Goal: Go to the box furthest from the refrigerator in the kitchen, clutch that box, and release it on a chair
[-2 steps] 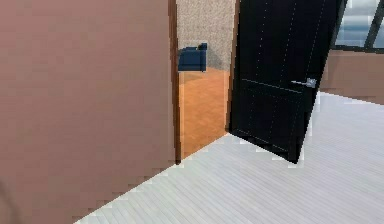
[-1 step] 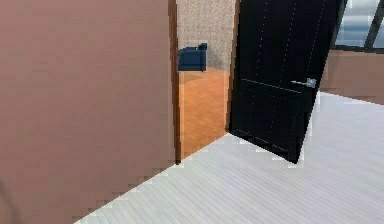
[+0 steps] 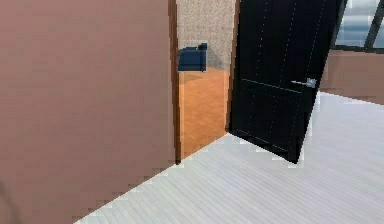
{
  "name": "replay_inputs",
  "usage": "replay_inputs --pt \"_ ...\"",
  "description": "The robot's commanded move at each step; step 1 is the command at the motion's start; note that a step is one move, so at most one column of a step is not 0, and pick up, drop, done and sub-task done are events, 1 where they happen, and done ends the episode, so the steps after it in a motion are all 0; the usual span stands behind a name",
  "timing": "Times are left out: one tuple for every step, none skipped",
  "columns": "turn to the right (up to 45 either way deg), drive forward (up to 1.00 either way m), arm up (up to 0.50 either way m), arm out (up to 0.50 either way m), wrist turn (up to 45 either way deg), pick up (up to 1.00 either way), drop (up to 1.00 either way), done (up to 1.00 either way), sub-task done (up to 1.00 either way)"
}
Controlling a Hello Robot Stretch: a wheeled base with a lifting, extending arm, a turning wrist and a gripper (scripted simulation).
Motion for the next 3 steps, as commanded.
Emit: replay_inputs --pt "0.0 0.0 -0.3 0.0 0.0 0.0 0.0 0.0 0.0" --pt "0.0 0.0 0.0 0.0 0.0 1.0 0.0 0.0 0.0" --pt "0.0 0.0 0.1 0.0 0.0 0.0 0.0 0.0 0.0"
